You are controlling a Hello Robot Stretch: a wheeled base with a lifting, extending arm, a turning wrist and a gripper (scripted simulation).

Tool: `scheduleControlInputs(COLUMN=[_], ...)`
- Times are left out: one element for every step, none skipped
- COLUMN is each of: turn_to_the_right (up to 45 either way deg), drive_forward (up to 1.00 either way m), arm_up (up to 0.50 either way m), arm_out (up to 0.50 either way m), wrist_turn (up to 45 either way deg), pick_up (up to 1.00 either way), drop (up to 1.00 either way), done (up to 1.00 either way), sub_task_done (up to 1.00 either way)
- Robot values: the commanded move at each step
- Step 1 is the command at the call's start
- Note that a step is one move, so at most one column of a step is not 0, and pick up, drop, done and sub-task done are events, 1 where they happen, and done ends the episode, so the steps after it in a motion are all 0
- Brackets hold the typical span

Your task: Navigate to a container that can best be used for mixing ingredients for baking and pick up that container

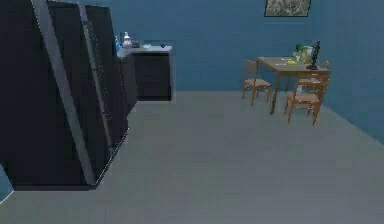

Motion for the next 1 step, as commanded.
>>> scheduleControlInputs(turn_to_the_right=[0.0], drive_forward=[1.0], arm_up=[0.0], arm_out=[0.0], wrist_turn=[0.0], pick_up=[0.0], drop=[0.0], done=[0.0], sub_task_done=[0.0])
